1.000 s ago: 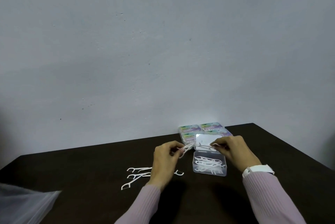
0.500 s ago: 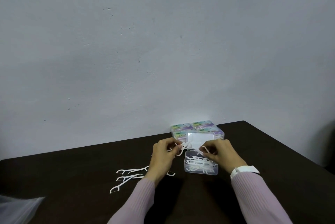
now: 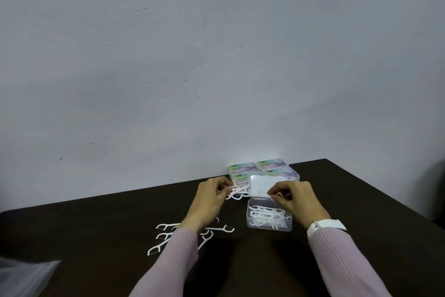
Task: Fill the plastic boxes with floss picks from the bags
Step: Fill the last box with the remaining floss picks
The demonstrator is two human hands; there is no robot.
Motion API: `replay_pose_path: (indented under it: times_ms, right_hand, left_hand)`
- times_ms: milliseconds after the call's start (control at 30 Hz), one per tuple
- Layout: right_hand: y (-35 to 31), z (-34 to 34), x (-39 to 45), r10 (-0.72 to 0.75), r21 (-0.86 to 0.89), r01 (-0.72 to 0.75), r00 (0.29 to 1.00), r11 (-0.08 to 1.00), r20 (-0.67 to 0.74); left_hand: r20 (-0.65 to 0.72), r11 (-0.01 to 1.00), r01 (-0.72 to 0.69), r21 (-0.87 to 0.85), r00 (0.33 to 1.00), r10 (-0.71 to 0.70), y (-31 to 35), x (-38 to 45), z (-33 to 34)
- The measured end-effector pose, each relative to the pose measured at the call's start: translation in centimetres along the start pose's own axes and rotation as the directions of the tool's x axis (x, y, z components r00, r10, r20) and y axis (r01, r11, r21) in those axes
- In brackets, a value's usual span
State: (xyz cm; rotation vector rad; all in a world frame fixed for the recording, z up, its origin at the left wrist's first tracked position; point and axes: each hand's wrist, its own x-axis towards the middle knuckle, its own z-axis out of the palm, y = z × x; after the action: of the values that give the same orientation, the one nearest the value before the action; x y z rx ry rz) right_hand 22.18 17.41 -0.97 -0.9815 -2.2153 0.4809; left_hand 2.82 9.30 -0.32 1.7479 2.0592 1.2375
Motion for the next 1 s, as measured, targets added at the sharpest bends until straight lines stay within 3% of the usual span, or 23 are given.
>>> replay_pose_path:
  times_ms: [367,767,1000]
  right_hand:
    - [-0.3,0.6,-0.1,0.012,-0.014,-0.009,0.974,1.000,0.225]
    - [-1.3,1.8,-0.1,0.042,0.121,-0.065,0.983,0.991,0.181]
    - [-1.9,2.4,-0.3,0.072,0.102,-0.074,0.997,0.992,0.028]
  left_hand:
    - [-0.003,0.999,0.012,0.036,1.000,-0.011,-0.2,0.3,-1.1]
    - [0.046,0.984,0.037,-0.173,0.998,-0.029,0.4,0.6,0.7]
    - [-0.022,0.988,-0.007,-0.152,1.000,0.004,0.6,0.3,1.2]
